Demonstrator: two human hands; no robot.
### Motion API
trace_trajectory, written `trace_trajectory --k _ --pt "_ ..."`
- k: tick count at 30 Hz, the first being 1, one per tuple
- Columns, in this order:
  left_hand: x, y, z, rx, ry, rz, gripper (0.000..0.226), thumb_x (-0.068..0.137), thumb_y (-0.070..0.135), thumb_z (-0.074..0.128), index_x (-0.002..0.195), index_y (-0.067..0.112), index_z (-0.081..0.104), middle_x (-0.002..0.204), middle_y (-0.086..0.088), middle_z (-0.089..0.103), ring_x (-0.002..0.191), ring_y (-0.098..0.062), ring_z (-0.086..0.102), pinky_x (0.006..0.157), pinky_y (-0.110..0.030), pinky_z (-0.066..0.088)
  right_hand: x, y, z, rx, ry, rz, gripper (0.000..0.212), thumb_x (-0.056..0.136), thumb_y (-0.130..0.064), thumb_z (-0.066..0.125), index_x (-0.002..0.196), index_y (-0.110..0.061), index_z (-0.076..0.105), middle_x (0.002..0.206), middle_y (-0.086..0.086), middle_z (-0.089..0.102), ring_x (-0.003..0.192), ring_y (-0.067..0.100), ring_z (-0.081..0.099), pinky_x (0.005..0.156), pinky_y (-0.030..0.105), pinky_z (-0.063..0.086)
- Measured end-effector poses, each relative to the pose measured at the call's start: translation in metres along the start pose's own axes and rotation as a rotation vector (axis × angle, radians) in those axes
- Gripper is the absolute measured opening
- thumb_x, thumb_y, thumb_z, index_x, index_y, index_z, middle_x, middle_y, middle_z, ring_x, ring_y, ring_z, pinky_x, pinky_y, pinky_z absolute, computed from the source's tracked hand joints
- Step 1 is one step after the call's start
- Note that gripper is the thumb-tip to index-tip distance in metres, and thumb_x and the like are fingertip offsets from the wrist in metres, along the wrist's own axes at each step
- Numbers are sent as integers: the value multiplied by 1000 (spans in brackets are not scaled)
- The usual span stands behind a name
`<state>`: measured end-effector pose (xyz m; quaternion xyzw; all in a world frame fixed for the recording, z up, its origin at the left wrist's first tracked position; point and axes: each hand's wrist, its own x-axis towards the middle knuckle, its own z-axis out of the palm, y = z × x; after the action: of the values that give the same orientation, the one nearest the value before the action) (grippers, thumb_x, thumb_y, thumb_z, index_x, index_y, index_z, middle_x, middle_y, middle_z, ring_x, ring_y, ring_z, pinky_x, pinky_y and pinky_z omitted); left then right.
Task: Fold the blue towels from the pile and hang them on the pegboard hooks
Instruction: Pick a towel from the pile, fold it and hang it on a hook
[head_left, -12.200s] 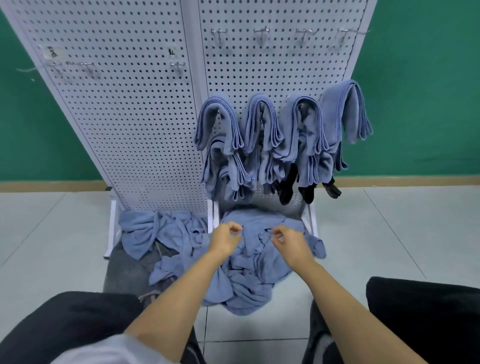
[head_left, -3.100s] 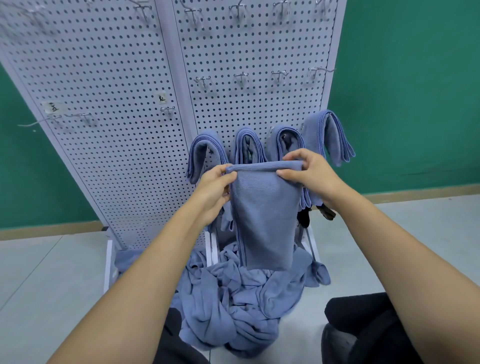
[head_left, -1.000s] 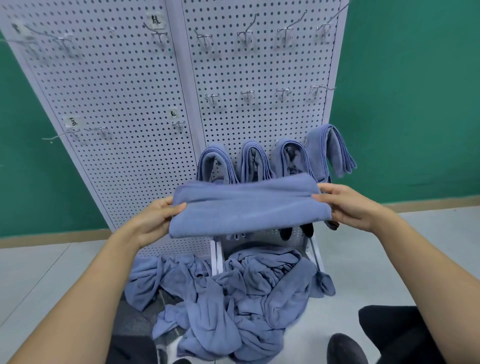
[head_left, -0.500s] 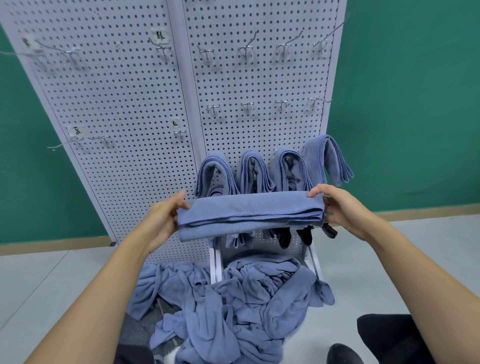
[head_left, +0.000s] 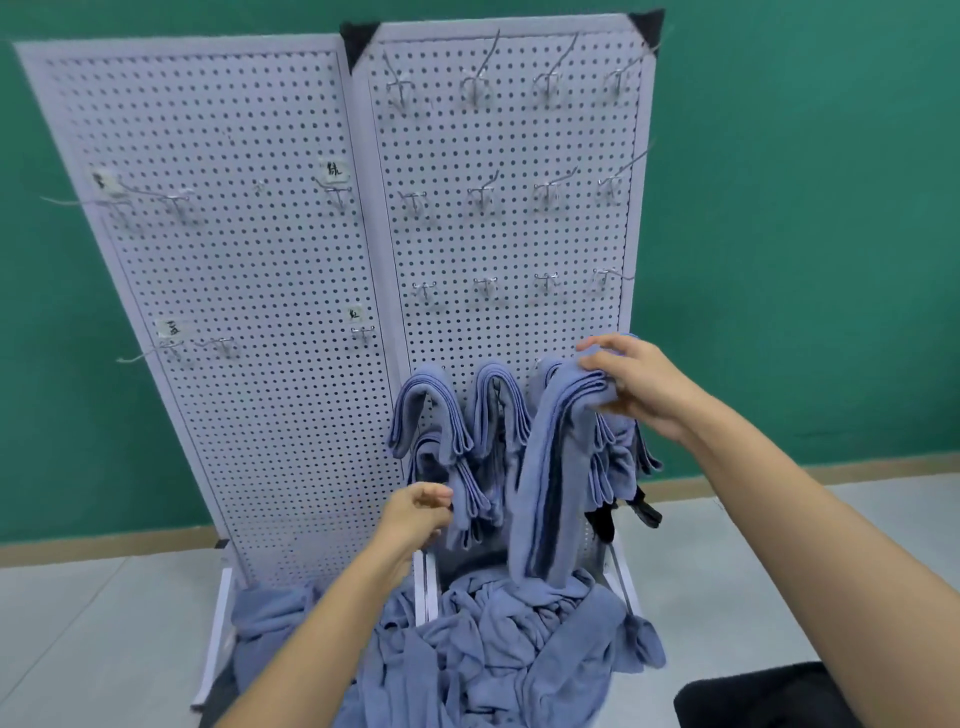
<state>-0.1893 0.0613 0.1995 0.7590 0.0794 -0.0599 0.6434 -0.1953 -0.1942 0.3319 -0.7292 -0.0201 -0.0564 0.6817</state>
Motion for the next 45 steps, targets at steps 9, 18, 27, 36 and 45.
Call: trace_trajectory --k 9,18,27,36,45 --pt "-31 79 83 10 -128 399 62 80 42 73 132 24 44 129 9 50 118 -11 49 99 -31 43 2 -33 4 26 100 -33 17 90 -12 63 104 -10 55 87 9 63 67 16 64 53 27 57" --pt "-19 99 100 246 203 707 26 85 7 64 107 21 61 93 12 64 86 -10 62 71 -18 51 2 -50 -52 237 239 -83 5 95 -7 53 90 -8 55 83 9 60 54 11 62 49 22 54" --pt "-18 163 101 439 254 697 13 85 20 65 97 23 66 93 10 62 79 -16 61 67 -34 53 10 0 -98 -358 259 19 25 87 -8 59 111 -14 62 108 7 62 98 22 58 81 34 47" --pt "-8 200 157 461 232 672 10 78 24 68 88 25 67 84 13 65 78 -12 60 53 -22 38 28 2 -82 -726 141 -297 43 78 -22 72 114 -23 50 105 0 54 94 19 55 79 35 47" --pt "41 211 192 442 63 770 25 82 -1 57 98 14 69 88 6 63 87 -20 62 78 -39 54 90 -5 -123 -626 367 -418 33 80 2 53 108 -13 64 108 5 65 97 20 58 87 30 46"
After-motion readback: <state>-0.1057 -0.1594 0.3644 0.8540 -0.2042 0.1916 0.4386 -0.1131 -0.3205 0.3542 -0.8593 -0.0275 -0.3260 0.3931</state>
